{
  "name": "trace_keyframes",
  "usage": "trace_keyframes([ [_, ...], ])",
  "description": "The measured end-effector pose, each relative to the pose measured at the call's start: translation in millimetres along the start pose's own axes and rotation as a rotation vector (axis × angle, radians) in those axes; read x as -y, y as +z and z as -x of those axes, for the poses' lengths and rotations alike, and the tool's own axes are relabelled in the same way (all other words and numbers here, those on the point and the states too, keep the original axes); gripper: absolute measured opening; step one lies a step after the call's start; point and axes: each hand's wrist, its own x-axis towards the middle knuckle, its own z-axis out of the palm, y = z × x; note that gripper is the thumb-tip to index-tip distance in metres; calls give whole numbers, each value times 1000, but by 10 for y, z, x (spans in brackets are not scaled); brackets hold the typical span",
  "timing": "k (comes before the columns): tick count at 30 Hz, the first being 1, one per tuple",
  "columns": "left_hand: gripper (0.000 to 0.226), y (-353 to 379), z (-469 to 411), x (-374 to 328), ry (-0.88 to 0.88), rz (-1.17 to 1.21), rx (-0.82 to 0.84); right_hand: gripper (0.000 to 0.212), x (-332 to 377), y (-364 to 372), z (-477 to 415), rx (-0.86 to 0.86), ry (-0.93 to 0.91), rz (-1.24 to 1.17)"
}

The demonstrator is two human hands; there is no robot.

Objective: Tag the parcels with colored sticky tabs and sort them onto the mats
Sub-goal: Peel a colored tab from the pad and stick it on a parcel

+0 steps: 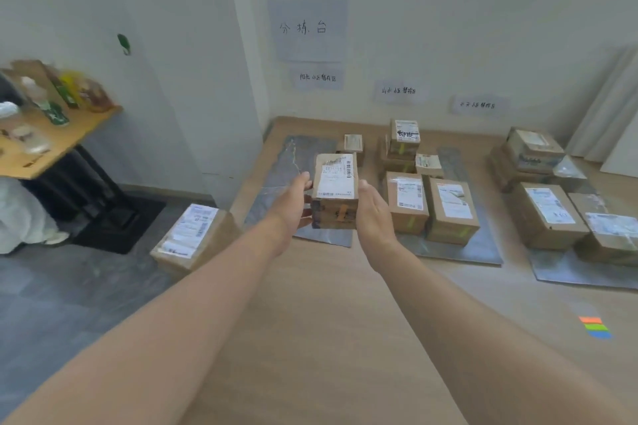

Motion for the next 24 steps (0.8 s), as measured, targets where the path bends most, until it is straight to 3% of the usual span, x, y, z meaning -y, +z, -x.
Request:
trace_keyframes([
  [2, 48, 28, -290, -22, -5, 2, -8, 52, -52, 60, -307, 6, 26, 29],
  [14, 39, 433, -2076, -136, -10, 91, -124, 69, -307, 339, -2080, -17, 149, -16],
  [24, 36, 913, -4005, -105, 73, 213, -126, 64, -642, 518, -3834, -142, 172, -168],
])
